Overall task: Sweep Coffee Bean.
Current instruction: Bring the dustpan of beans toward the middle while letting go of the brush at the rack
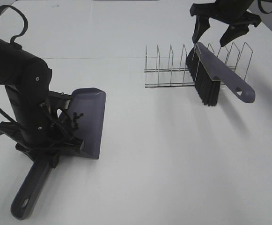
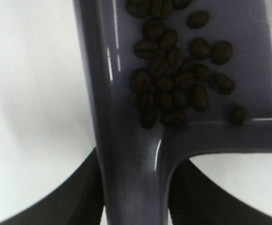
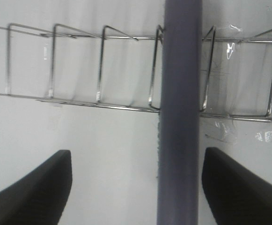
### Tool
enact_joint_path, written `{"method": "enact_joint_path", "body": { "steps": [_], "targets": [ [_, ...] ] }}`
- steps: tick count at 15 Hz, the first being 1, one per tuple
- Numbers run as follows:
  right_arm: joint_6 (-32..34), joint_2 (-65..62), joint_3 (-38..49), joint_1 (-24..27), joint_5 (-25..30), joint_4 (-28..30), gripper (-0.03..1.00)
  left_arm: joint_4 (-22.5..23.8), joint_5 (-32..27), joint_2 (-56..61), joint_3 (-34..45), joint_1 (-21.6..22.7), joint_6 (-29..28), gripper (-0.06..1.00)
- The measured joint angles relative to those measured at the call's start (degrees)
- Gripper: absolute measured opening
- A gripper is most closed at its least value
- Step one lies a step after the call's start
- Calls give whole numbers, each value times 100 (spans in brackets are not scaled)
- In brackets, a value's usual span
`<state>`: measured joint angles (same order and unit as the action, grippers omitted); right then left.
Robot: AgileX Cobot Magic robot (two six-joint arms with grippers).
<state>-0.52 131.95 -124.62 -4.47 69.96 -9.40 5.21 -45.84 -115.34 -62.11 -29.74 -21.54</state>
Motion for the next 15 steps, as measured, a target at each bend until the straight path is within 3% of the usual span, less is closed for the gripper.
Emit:
{"method": "enact_joint_path", "body": {
  "steps": [7,13,15],
  "targets": [
    [-23,-1536,1656,-6,0,-178,68,-46,-17,-550,-1180,0,-52,35],
    [-206,-2458,3272,-6,-6,-178,68,-46,-29,-659,-1266,0,-6,35],
    [-206,-2796,3822,-6,-6,-178,68,-74,-29,-659,-1266,0,-6,40]
  ]
}}
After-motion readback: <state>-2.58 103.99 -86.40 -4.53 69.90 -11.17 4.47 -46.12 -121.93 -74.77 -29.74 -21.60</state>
